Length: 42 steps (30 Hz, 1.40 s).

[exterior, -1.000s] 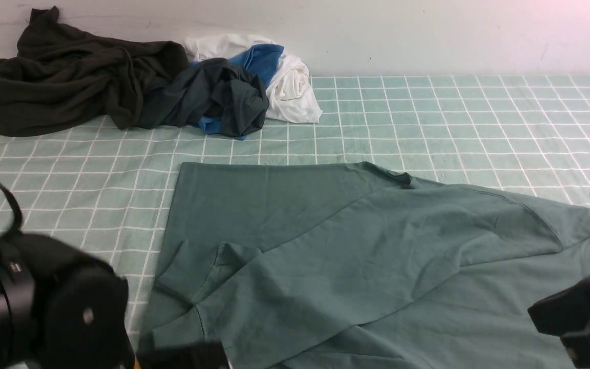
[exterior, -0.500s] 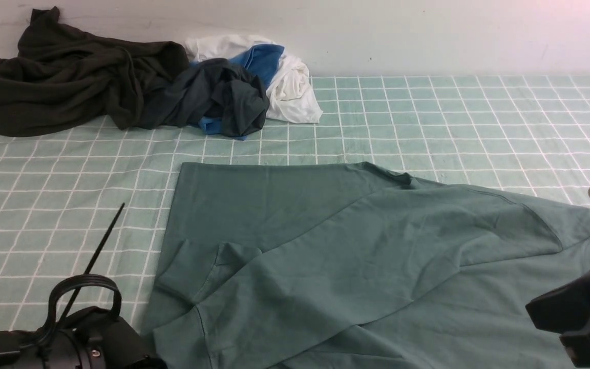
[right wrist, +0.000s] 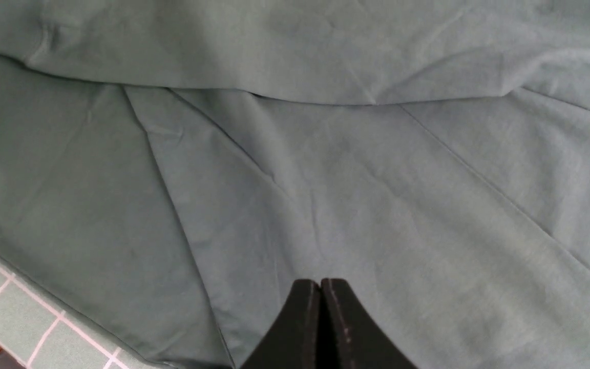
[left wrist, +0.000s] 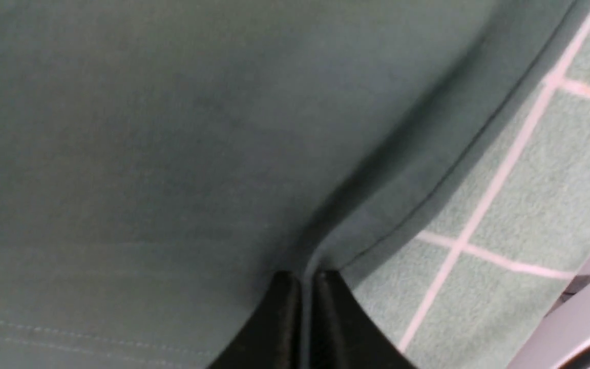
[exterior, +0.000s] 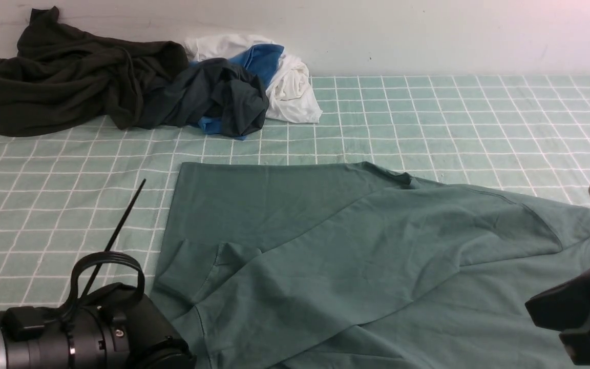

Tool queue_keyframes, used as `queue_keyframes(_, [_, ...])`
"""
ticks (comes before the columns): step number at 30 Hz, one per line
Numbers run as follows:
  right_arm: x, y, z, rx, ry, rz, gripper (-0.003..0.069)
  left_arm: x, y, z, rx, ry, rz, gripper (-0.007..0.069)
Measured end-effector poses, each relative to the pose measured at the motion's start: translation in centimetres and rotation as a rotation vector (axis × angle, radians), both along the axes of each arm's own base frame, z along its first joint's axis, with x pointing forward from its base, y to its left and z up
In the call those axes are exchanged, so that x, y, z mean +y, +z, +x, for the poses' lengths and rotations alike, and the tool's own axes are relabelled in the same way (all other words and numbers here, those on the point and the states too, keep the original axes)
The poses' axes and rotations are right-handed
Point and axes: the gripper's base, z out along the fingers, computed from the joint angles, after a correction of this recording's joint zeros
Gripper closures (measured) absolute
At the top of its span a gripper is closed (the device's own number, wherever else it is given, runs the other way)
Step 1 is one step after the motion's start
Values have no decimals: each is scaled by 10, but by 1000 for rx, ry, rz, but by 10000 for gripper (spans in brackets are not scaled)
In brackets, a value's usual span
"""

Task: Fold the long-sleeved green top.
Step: Use both arms simultaneously to clamp the lower edge of the clothing fabric

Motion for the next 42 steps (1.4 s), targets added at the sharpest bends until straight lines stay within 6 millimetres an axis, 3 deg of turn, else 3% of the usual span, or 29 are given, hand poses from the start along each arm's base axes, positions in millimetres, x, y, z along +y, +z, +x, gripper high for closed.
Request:
queue_keyframes(5, [0, 0, 0, -15, 34, -17, 676, -3, 13, 4, -18, 26, -5, 628])
queue_keyframes(9, [2, -1, -3, 0, 71, -15, 676, 9, 26, 2, -14, 58, -1, 628])
queue_keyframes(16, [10, -6, -15, 34, 254, -105, 648, 29, 18, -6, 38, 57, 57, 628])
queue_keyframes(20, [13, -25, -23, 83, 408, -269, 526, 28, 18, -6, 31, 57, 46, 628])
queue_keyframes(25, [15, -33, -22, 66, 434, -315, 382, 25, 18, -9, 61, 49, 22, 628])
queue_keyframes(28, [16, -32, -17, 17, 399, -295, 338, 20, 13, -18, 80, -27, 1, 628])
queue_keyframes(35, [18, -30, -13, -20, 355, -268, 325, 19, -4, -37, 49, -157, -5, 620])
queue_keyframes(38, [18, -30, -13, -15, 341, -263, 325, 19, -5, -34, 13, -160, -3, 571])
queue_keyframes(42, [18, -30, -13, -12, 336, -261, 325, 18, -6, -32, -15, -162, -19, 424])
